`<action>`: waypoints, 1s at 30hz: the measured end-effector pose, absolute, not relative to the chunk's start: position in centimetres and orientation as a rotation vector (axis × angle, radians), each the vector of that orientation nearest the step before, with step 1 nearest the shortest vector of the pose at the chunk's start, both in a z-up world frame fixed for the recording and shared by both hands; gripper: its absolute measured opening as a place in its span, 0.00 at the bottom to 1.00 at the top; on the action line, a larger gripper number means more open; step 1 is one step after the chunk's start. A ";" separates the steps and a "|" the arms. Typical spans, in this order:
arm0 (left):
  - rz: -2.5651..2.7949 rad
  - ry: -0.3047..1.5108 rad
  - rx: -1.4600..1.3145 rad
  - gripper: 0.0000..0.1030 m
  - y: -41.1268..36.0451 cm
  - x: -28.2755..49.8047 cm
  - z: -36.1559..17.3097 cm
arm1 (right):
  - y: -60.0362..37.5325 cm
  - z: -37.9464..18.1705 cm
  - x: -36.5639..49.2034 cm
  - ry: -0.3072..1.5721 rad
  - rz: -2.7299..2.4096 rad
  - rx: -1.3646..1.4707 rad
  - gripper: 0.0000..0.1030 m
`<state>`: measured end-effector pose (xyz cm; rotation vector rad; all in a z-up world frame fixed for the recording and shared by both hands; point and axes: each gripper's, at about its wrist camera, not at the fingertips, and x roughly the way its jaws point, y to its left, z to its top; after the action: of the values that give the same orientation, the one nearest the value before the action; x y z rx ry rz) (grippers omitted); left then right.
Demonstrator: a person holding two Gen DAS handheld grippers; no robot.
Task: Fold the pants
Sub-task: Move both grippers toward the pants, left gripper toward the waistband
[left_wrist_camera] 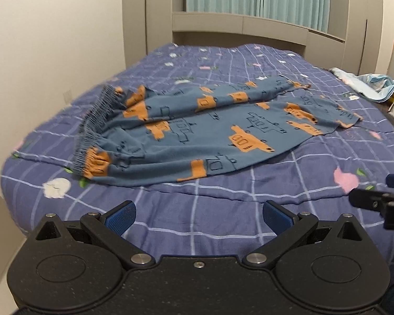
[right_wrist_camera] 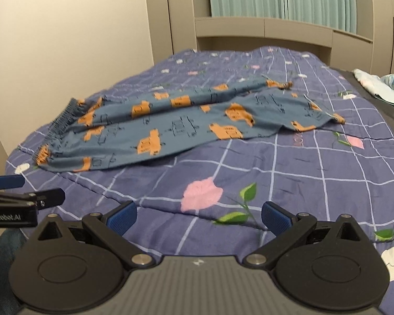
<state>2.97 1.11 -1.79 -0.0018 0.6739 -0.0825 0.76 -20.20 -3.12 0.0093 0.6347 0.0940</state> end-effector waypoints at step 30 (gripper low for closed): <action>0.098 0.670 0.114 1.00 5.7 14.4 4.3 | -19.6 0.7 8.7 0.612 0.161 -0.156 1.00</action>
<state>14.38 5.68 4.30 0.1135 0.6703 0.0977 8.74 -19.63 0.72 -0.1563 0.6118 0.1605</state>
